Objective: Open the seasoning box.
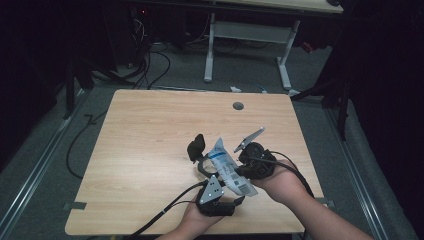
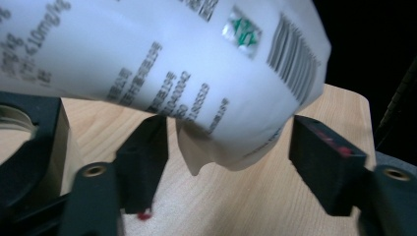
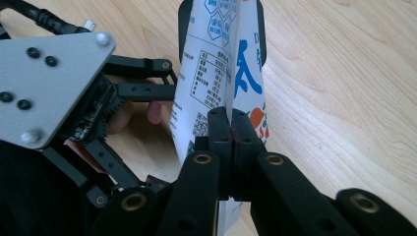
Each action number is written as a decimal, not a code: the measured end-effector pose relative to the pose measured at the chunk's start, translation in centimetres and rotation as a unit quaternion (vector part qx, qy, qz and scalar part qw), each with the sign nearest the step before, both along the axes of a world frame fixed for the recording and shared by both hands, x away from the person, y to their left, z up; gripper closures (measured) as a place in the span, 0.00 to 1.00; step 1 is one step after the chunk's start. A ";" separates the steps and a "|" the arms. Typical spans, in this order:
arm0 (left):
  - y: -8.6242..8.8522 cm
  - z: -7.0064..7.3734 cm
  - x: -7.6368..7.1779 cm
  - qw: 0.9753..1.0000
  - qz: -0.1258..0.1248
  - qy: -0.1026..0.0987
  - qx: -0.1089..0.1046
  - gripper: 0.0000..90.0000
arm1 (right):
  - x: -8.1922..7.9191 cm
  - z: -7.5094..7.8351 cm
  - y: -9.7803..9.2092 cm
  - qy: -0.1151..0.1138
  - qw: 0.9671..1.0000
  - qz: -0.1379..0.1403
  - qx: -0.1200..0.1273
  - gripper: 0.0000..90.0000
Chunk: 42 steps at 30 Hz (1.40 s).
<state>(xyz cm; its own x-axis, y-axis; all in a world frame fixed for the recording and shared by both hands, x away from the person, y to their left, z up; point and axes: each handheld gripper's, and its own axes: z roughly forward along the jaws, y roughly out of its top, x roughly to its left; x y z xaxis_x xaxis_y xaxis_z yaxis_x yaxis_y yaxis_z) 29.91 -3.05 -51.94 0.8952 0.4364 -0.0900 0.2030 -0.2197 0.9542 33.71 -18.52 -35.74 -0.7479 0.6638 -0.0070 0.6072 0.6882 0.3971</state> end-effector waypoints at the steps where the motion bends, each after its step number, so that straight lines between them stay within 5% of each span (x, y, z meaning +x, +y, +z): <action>1: 0.0 0.0 0.0 1.000 0.001 -0.003 0.000 0.41 | 0.0 0.0 0.0 0.000 1.000 0.000 0.000 1.00; 6: 0.1 0.2 -0.3 1.000 -0.002 -0.006 0.001 0.48 | 0.2 -0.1 -0.1 0.001 1.000 -0.003 -0.006 1.00; 10: 0.0 0.4 -0.9 1.000 0.000 -0.031 0.004 0.52 | 0.2 -0.2 -0.1 0.005 1.000 -0.005 -0.005 1.00; 16: -0.4 -0.2 -0.4 1.000 0.014 -0.023 0.009 0.32 | 0.0 0.2 0.1 0.002 1.000 -0.009 0.002 1.00; 22: -0.6 -0.2 0.0 0.999 0.027 -0.023 0.005 0.29 | -0.1 0.5 0.5 0.000 1.000 -0.008 0.010 1.00; 35: -0.8 0.0 -0.1 0.999 0.025 -0.028 0.014 0.51 | 0.1 0.4 0.6 0.001 1.000 -0.008 0.012 1.00; 42: -0.6 0.3 -0.3 0.999 0.022 -0.022 0.017 0.54 | 0.2 0.4 0.5 0.000 1.000 -0.010 0.010 1.00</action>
